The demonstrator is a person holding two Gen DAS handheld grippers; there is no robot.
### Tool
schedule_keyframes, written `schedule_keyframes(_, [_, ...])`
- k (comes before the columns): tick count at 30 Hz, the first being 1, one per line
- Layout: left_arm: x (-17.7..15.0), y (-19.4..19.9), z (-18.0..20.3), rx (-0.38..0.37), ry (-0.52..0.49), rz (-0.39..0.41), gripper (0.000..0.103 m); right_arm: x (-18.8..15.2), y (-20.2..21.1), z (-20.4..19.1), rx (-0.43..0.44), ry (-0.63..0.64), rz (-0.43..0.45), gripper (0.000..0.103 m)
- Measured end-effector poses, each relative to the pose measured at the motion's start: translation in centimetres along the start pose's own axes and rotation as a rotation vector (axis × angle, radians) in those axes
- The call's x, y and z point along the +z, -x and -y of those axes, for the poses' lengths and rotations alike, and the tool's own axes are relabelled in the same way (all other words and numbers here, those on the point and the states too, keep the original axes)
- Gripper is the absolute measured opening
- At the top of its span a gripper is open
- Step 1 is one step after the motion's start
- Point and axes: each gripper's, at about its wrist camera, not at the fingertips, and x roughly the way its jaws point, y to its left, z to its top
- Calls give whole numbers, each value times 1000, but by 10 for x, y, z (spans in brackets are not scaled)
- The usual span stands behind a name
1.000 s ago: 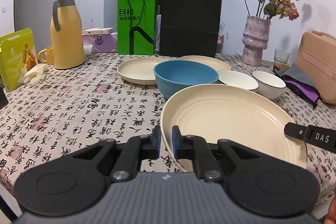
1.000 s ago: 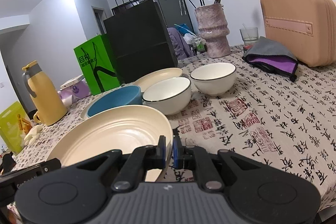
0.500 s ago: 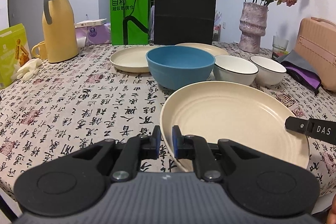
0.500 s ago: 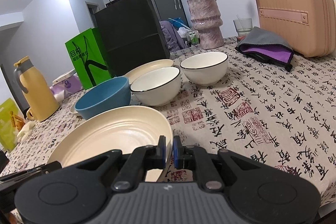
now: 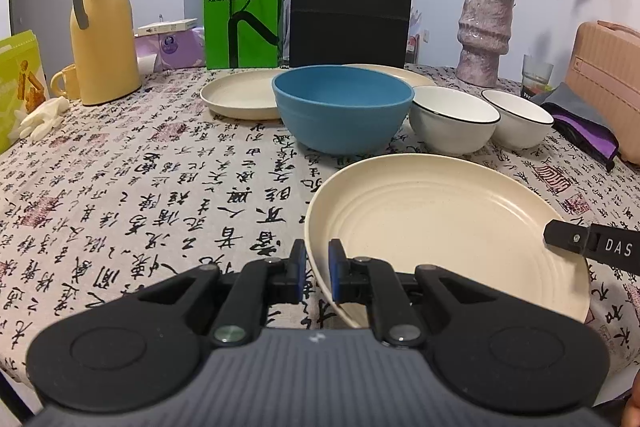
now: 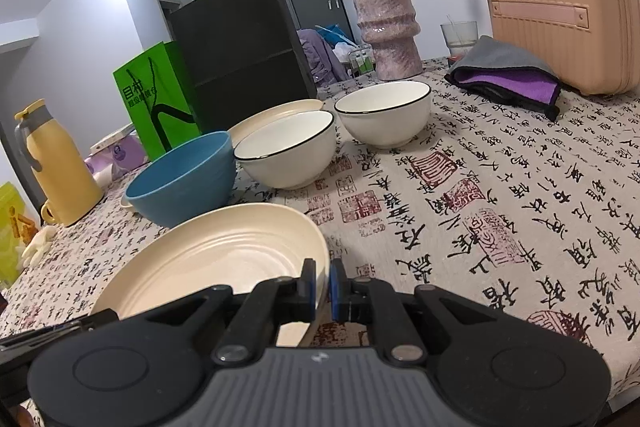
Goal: Organize plates and bowls
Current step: 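Lower the held cream plate beside the blue bowl and open the left gripper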
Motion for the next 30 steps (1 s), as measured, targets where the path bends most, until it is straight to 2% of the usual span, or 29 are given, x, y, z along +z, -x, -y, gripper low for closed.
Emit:
schedule_keyframes(8, [-3, -14, 0, -7, -2, -24, 12, -2, -7, 1, -8, 23, 2, 7])
schedule_keyframes(18, [-4, -14, 3, -4, -32, -9, 12, -3, -12, 4, -6, 27, -11, 7])
schedule_keyframes(22, [-4, -15, 3, -7, -37, -9, 13, -3, -14, 6, 11, 21, -29, 11])
schedule_keyframes(28, [-1, -14, -1, -36, -18, -15, 19, 0, -13, 9, 33, 11, -24, 12])
schedule_keyframes(30, [1, -13, -3, -45, -14, -8, 29, 2, -10, 10, 43, 12, -13, 14])
